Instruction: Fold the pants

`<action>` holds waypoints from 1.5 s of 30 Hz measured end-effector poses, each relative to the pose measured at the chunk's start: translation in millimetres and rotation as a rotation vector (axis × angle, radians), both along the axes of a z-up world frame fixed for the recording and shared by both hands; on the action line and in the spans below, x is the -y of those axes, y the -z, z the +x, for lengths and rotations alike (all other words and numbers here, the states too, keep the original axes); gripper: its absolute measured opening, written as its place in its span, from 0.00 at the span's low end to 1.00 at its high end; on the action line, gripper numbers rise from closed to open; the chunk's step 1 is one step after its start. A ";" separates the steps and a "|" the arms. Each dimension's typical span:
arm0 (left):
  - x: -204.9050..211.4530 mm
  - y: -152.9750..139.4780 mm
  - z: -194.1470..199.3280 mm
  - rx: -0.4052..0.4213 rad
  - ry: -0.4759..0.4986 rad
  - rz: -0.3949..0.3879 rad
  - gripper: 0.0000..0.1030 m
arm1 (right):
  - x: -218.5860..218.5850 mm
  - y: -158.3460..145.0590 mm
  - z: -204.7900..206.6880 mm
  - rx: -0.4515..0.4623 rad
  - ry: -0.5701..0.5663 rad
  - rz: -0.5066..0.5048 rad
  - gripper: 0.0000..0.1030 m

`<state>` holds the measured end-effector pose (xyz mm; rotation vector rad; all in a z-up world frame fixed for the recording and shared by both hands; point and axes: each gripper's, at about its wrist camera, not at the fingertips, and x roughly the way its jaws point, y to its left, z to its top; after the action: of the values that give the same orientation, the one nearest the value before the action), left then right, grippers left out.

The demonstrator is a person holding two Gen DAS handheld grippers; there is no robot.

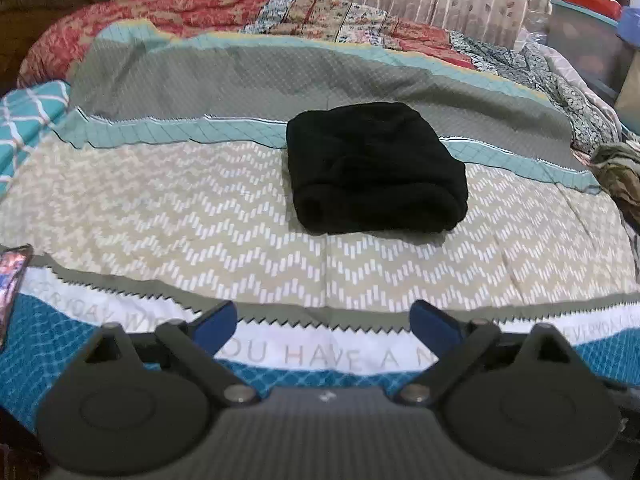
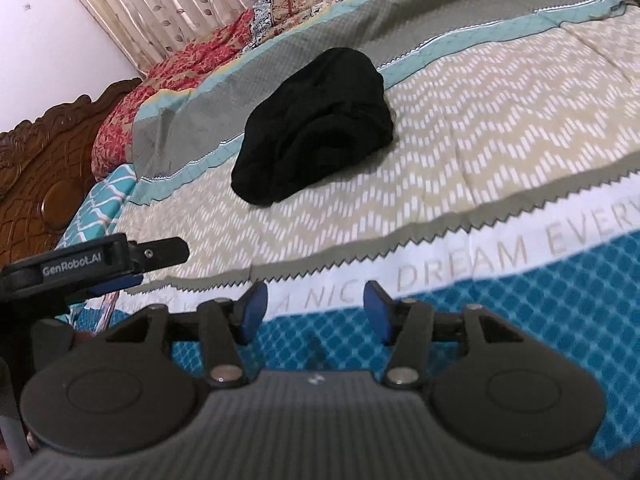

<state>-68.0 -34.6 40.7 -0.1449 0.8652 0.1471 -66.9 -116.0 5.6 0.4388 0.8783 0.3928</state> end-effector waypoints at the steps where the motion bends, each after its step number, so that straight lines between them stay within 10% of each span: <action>1: 1.4 -1.3 -5.1 0.006 -0.001 0.010 0.97 | 1.0 -1.4 -6.1 0.006 0.003 -0.002 0.59; 12: 5.7 -2.0 -31.0 -0.013 0.001 0.059 1.00 | 0.2 -1.4 -30.9 0.007 0.038 -0.016 0.78; 45: -6.8 6.3 -27.3 -0.078 -0.124 0.260 1.00 | -1.6 4.5 -27.7 -0.038 0.063 -0.021 0.81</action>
<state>-95.3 -27.8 34.4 0.0513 0.9072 0.3812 -94.7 -114.4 1.1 0.4540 0.9025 0.3183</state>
